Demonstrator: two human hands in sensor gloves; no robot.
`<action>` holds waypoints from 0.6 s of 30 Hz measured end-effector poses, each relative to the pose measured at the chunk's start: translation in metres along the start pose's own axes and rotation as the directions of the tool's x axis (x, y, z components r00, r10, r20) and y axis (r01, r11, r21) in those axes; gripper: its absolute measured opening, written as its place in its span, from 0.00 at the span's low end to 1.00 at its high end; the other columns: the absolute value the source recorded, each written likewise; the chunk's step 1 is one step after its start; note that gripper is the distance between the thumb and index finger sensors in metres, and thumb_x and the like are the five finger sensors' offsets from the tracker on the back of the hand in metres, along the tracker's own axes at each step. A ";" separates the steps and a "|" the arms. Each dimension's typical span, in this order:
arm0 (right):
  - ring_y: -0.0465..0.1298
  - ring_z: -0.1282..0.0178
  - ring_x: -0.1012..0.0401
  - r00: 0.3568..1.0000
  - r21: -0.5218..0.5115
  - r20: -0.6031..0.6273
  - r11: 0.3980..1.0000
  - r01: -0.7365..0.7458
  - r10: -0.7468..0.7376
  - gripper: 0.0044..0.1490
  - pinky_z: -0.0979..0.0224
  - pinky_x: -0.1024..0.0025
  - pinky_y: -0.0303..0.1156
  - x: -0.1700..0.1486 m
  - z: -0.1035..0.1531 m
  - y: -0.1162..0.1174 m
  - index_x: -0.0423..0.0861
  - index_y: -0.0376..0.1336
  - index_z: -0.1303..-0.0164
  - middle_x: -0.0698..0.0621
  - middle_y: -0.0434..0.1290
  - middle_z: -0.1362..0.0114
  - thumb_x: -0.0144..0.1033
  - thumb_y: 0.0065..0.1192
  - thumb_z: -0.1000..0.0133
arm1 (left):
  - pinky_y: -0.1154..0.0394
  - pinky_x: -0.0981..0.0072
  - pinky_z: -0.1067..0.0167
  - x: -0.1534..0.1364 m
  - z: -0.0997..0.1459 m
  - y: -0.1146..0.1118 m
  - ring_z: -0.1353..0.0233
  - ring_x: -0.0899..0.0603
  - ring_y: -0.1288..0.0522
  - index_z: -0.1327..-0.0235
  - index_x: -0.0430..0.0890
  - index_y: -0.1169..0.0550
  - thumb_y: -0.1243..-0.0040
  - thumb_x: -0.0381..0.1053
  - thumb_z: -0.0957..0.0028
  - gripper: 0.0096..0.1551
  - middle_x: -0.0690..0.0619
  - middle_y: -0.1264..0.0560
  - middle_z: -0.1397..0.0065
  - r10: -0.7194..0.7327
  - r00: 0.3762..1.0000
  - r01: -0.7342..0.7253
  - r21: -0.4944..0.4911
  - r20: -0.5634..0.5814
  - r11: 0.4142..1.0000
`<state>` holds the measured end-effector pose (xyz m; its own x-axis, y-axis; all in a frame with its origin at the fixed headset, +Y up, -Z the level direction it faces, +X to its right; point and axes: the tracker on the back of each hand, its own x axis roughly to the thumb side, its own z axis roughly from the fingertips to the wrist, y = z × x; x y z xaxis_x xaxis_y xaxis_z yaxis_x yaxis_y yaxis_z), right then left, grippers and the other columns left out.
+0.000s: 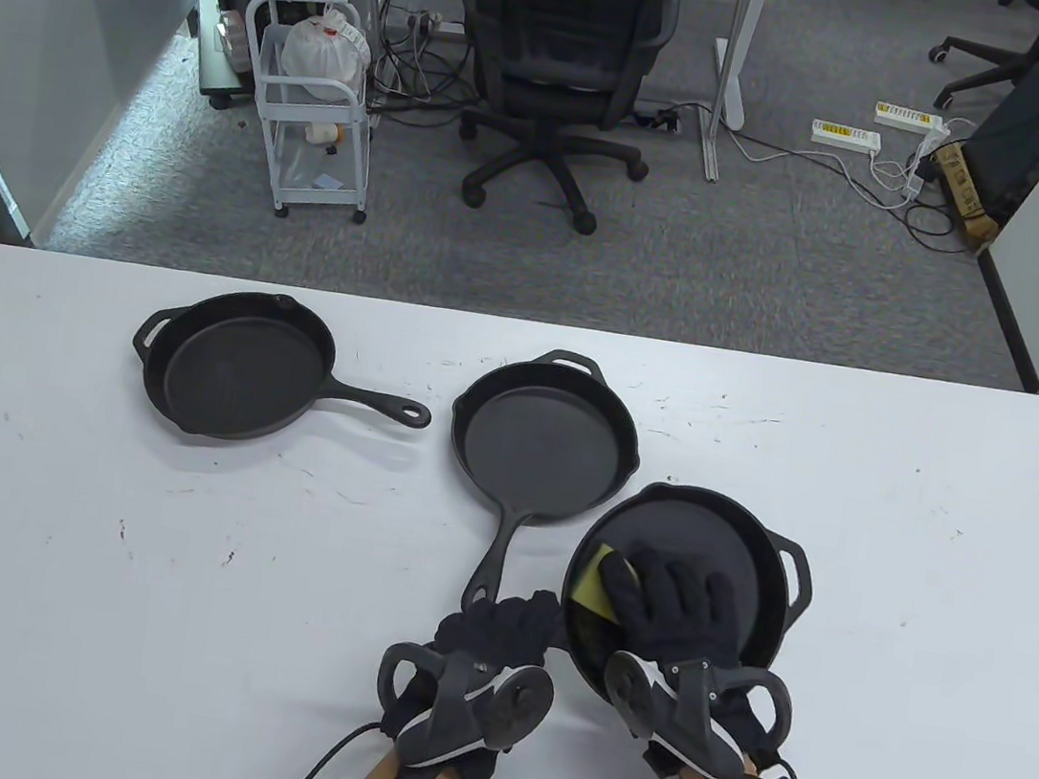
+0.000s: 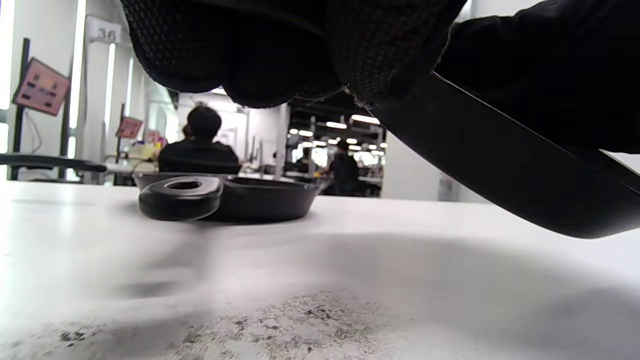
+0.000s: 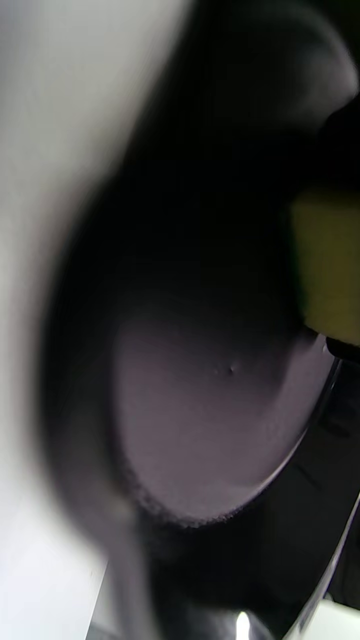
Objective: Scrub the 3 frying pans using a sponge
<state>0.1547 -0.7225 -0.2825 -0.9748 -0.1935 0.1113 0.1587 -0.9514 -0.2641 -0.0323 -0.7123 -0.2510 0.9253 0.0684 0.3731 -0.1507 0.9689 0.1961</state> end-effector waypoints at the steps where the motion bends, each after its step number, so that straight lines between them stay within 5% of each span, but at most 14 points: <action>1: 0.59 0.16 0.50 0.998 -0.005 -0.053 1.000 0.030 -0.030 0.50 0.17 0.41 0.50 -0.009 -0.003 0.003 0.66 0.39 0.22 0.54 0.54 0.13 0.58 0.59 0.51 | 0.19 0.48 0.41 0.003 0.001 0.002 0.42 0.44 0.19 0.25 0.48 0.26 0.29 0.48 0.54 0.38 0.49 0.20 0.33 -0.016 1.000 0.016 0.018 0.004 1.000; 8: 0.65 0.22 0.50 0.978 0.042 -0.193 0.995 0.094 -0.085 0.48 0.18 0.40 0.50 -0.045 -0.006 0.011 0.65 0.43 0.22 0.51 0.58 0.16 0.52 0.63 0.49 | 0.19 0.48 0.43 0.001 0.003 0.008 0.44 0.44 0.18 0.26 0.47 0.25 0.29 0.48 0.55 0.38 0.48 0.19 0.35 -0.095 0.995 0.098 0.101 -0.038 0.990; 13: 0.66 0.25 0.51 0.999 0.107 -0.028 0.993 0.044 -0.042 0.47 0.18 0.40 0.50 -0.022 -0.001 0.007 0.67 0.49 0.23 0.52 0.61 0.17 0.52 0.68 0.51 | 0.19 0.47 0.45 -0.007 0.003 0.014 0.45 0.43 0.18 0.26 0.45 0.24 0.30 0.47 0.54 0.38 0.45 0.19 0.35 -0.188 0.976 0.205 0.164 -0.113 0.965; 18: 0.60 0.17 0.51 0.991 0.020 0.137 1.000 -0.002 -0.001 0.48 0.17 0.41 0.50 0.014 0.008 -0.003 0.69 0.47 0.24 0.54 0.53 0.14 0.55 0.66 0.52 | 0.19 0.48 0.43 -0.007 0.002 0.013 0.45 0.43 0.18 0.27 0.47 0.22 0.29 0.48 0.55 0.37 0.47 0.18 0.35 -0.152 0.986 0.161 0.135 -0.071 0.978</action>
<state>0.1418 -0.7244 -0.2724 -0.9442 -0.2234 0.2421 0.1635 -0.9557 -0.2446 -0.0412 -0.7004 -0.2492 0.9598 -0.0630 0.2734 -0.0457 0.9262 0.3742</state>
